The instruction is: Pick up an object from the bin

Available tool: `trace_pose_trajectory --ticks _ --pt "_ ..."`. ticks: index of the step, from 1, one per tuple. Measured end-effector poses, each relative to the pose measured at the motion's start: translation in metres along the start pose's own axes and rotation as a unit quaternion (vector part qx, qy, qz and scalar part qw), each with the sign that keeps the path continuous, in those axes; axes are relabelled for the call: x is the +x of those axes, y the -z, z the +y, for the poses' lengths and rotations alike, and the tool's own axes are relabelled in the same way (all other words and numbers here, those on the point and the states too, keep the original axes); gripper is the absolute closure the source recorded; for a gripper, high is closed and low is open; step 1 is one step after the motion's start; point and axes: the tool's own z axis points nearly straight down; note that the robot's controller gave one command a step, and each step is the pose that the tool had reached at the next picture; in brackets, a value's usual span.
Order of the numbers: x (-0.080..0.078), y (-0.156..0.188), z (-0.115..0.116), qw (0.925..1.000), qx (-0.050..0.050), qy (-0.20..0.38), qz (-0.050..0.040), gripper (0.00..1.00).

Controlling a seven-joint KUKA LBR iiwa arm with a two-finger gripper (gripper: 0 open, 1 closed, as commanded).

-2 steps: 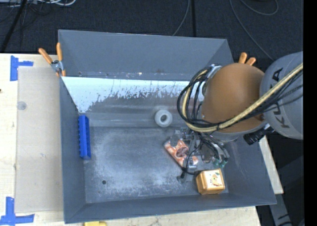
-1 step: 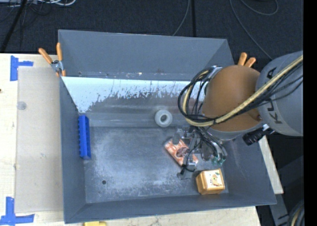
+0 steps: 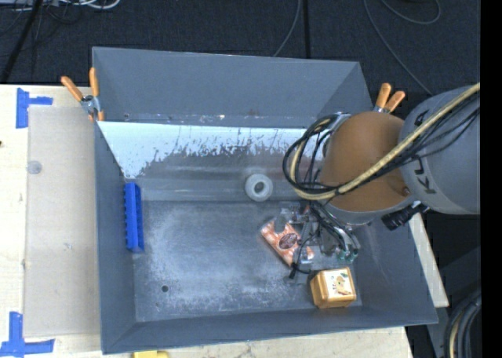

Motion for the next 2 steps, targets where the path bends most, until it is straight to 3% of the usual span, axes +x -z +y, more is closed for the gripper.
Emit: trace_pose_trajectory --ticks 1,2 --pt "-0.033 -0.016 -0.013 0.9999 -0.001 -0.012 -0.0021 0.0" --pt "-0.049 -0.025 -0.017 0.9962 -0.001 -0.088 -0.0016 0.0"
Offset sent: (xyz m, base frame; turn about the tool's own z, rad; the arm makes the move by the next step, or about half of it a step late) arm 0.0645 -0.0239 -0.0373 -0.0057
